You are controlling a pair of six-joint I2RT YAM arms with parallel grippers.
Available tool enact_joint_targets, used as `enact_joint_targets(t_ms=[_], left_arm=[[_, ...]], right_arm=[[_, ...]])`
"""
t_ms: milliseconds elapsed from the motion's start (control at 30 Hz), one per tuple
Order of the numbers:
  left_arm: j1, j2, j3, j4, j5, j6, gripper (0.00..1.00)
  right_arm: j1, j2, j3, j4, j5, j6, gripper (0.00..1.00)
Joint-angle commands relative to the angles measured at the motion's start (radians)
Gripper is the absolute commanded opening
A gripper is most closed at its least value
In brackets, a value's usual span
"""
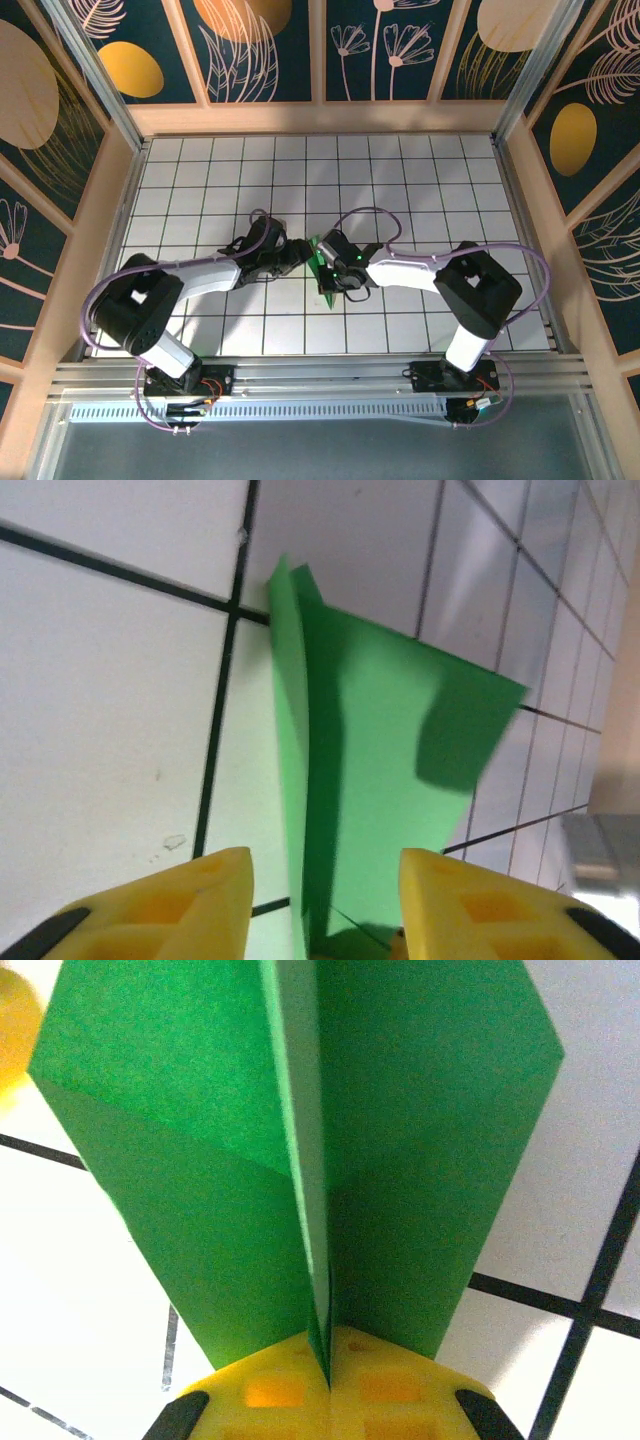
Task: Fold a paper plane with a square sheet of paper (fold left side to right side)
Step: Pick up the paper plane at the center of the table, then place the paper plane at the top-center of the table.
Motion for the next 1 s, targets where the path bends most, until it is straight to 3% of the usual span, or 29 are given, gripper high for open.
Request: enact_joint_targets(t_ms=[0, 167, 300, 433, 733, 967], left_arm=[[0.008, -0.116, 0.065, -0.141, -0.095, 0.082, 0.50], [0.010, -0.310, 0.101, -0.365, -0.282, 0.164, 0.58], [0.010, -0.477, 0.102, -0.534, -0.451, 0.203, 0.62], [0.010, -0.638, 0.056, -0.633, -0.550, 0.211, 0.68], [0.010, -0.862, -0.098, -0.718, -0.622, 0.196, 0.79], [0.010, -0.928, -0.136, -0.714, -0.632, 0.217, 0.91]], right_arm=[[-0.022, 0.010, 0.103, -0.103, 0.038, -0.001, 0.00], [-0.070, 0.063, 0.272, -0.241, 0.083, -0.006, 0.00], [-0.125, 0.164, 0.452, -0.322, 0.138, -0.018, 0.00], [-0.170, 0.307, 0.673, -0.423, 0.212, -0.058, 0.00], [-0.229, 0.585, 1.073, -0.592, 0.262, -0.100, 0.00], [-0.253, 0.722, 1.247, -0.664, 0.248, -0.116, 0.00]])
